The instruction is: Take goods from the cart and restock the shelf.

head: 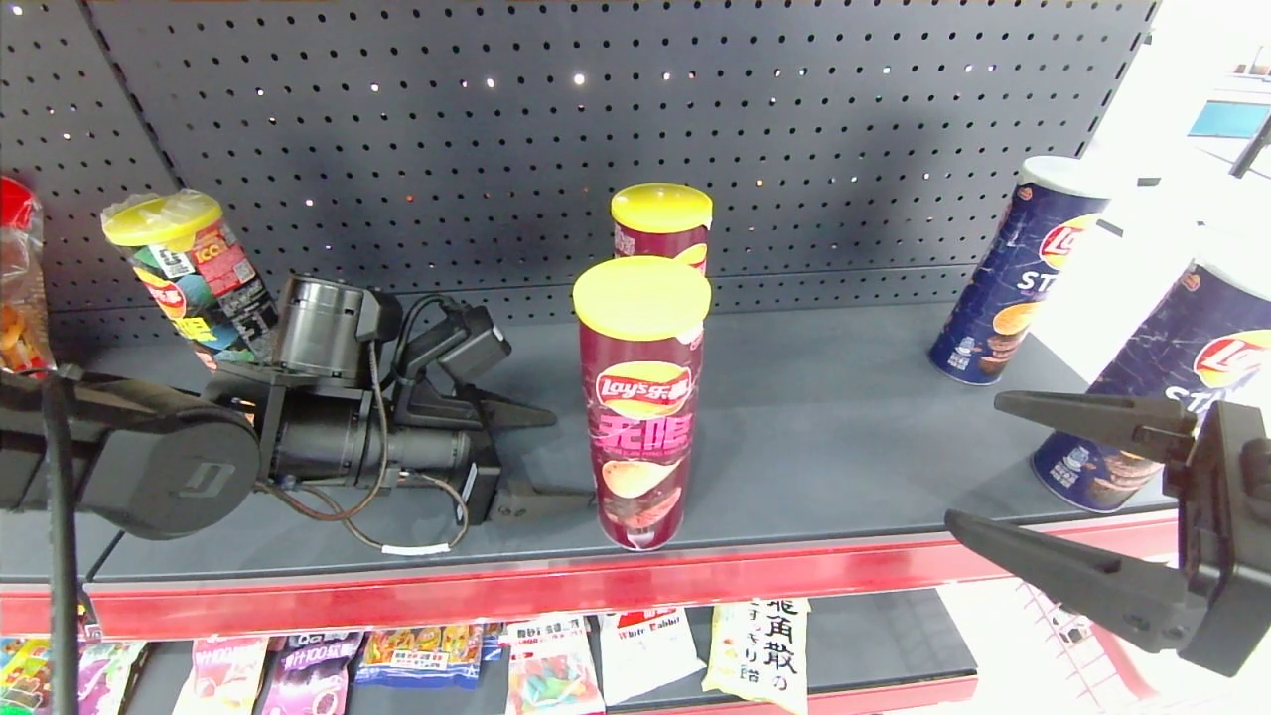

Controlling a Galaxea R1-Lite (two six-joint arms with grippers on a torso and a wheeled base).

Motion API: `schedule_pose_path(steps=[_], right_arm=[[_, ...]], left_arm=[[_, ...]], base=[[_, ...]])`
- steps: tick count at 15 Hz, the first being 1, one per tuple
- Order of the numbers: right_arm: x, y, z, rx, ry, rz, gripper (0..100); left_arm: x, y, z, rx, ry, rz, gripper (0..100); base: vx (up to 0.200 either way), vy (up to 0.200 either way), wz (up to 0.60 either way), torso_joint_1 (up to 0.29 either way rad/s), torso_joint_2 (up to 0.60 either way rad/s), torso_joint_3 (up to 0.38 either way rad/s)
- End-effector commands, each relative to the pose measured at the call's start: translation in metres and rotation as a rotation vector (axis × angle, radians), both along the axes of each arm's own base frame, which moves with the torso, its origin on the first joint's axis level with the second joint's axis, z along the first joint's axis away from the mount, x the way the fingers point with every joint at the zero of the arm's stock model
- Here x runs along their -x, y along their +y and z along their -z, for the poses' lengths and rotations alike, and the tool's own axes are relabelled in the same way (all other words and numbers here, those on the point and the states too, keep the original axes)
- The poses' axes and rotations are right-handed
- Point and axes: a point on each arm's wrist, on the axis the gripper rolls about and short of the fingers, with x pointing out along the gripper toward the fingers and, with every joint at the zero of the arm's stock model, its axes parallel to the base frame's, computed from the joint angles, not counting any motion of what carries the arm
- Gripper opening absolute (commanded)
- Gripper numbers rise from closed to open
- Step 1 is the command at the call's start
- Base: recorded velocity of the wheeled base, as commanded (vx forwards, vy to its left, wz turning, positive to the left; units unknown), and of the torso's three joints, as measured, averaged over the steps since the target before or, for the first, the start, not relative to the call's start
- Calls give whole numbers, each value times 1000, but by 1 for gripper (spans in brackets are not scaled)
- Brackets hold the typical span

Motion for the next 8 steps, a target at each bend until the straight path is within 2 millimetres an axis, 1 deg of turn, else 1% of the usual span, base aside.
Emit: schedule_pose_path(steps=[1,8], right_arm=[[0,0,0,0,0,-1,100],[-1,-2,0,-1,-2,13,100]], left_arm=[[0,-2,0,0,-1,6,100],[0,-4,2,-2,5,12,100]], base=[[0,0,0,0,0,0],[0,0,0,0,0,0]])
